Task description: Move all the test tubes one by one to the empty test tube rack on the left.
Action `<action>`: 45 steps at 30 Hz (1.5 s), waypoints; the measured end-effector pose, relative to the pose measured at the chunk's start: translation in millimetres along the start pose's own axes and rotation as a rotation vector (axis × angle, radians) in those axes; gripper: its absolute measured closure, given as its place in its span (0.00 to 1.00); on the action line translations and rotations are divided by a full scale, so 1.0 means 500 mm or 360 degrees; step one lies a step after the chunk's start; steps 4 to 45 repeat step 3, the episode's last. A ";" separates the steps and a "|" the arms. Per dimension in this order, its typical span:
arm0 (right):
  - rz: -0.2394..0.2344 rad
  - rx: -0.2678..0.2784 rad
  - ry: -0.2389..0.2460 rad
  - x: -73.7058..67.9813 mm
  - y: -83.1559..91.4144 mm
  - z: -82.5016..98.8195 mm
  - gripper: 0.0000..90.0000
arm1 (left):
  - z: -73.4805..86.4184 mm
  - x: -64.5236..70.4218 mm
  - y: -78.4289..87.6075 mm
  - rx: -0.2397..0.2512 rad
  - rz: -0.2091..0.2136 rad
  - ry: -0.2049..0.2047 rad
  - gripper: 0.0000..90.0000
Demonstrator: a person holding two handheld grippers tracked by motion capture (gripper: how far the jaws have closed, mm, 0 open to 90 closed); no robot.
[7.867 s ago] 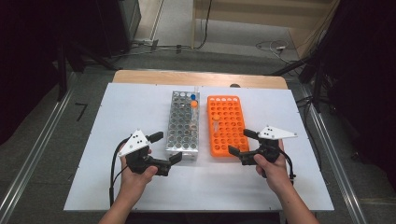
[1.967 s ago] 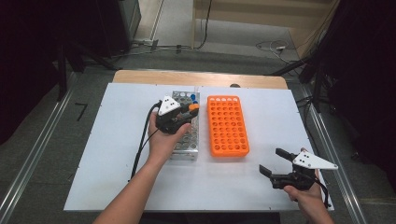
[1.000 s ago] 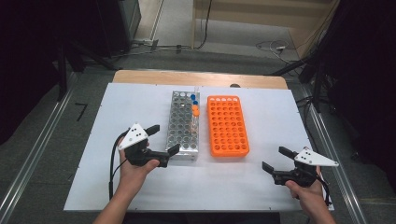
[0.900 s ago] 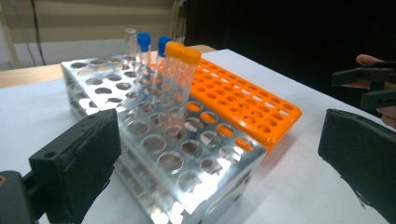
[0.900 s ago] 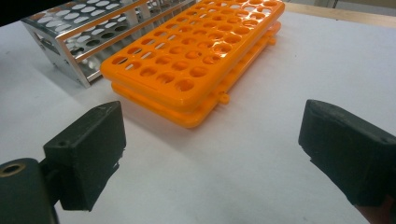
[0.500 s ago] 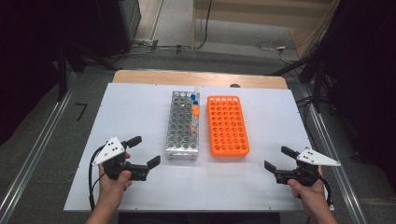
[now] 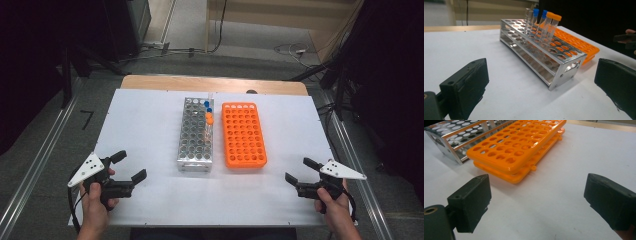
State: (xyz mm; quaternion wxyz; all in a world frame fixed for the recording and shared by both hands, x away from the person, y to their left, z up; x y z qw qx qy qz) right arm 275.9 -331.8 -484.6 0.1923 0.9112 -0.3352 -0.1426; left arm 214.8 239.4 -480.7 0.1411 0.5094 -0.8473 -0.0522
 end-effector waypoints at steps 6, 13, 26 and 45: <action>-0.0001 -0.0004 0.0005 0.000 -0.003 0.000 0.07 | 0.000 0.000 -0.001 -0.0004 -0.0002 -0.0004 0.00; -0.0001 -0.0004 0.0005 0.000 -0.003 0.000 0.07 | 0.000 0.000 -0.001 -0.0004 -0.0002 -0.0004 0.00; -0.0001 -0.0004 0.0005 0.000 -0.003 0.000 0.07 | 0.000 0.000 -0.001 -0.0004 -0.0002 -0.0004 0.00; -0.0001 -0.0004 0.0005 0.000 -0.003 0.000 0.07 | 0.000 0.000 -0.001 -0.0004 -0.0002 -0.0004 0.00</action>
Point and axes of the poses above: each handheld gripper's, and its own axes: y roughly backward along the jaws, z roughly out of its underside, x roughly to its right, the point moved 2 cm from there along -y, roughly forward along the jaws, and after that the axes turned 9 degrees about -z, right-handed, at the moved point
